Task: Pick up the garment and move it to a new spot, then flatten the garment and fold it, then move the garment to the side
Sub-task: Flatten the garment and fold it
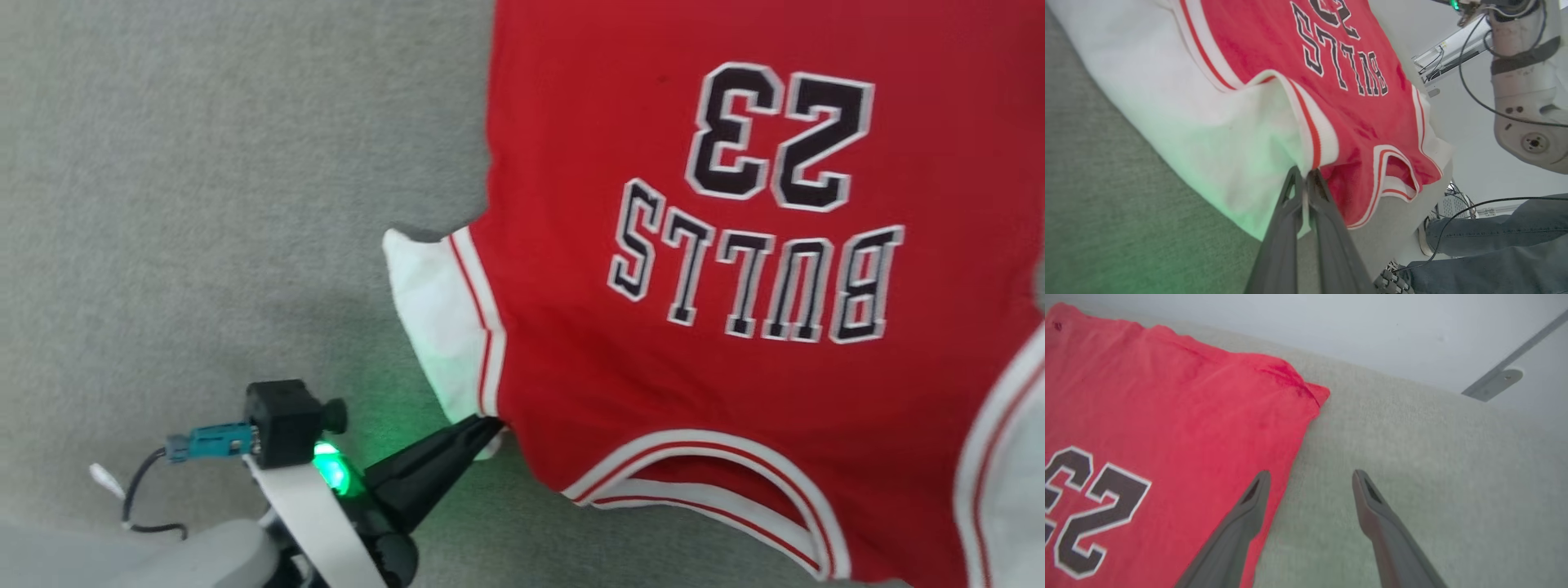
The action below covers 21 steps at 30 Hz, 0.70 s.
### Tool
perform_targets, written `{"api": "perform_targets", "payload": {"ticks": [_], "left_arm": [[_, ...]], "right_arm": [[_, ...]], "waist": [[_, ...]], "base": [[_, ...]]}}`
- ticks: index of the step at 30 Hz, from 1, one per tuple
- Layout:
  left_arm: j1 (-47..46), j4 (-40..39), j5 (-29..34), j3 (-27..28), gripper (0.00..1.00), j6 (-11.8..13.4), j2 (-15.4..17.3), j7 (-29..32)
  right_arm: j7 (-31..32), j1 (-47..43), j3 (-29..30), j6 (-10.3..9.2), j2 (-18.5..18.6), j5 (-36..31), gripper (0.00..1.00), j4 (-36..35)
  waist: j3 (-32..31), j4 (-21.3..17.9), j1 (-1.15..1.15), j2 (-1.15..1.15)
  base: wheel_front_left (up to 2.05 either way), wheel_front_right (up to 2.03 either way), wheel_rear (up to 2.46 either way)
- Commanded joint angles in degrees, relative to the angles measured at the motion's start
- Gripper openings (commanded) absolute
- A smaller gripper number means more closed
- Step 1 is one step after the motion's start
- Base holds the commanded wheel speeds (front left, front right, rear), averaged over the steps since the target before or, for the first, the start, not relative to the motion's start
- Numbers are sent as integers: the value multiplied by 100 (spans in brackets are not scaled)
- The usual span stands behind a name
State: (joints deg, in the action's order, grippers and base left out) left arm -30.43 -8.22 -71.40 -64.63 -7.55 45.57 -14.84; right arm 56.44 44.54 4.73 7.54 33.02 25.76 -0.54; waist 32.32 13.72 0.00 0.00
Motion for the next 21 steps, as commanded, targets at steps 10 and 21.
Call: {"api": "perform_targets", "payload": {"ticks": [10, 21], "left_arm": [[-479, -64, 92, -335, 0, 16, -308, -41], [-353, 100, 13, 10, 0, 16, -367, -42]], "right_arm": [[859, 1822, -606, -9, 36, -813, 100, 2205], [404, 1848, -826, -8, 34, -522, 0, 2539]], "waist": [[625, 728, 0, 0], [327, 546, 0, 0]], "base": [[0, 0, 0], [0, 0, 0]]}}
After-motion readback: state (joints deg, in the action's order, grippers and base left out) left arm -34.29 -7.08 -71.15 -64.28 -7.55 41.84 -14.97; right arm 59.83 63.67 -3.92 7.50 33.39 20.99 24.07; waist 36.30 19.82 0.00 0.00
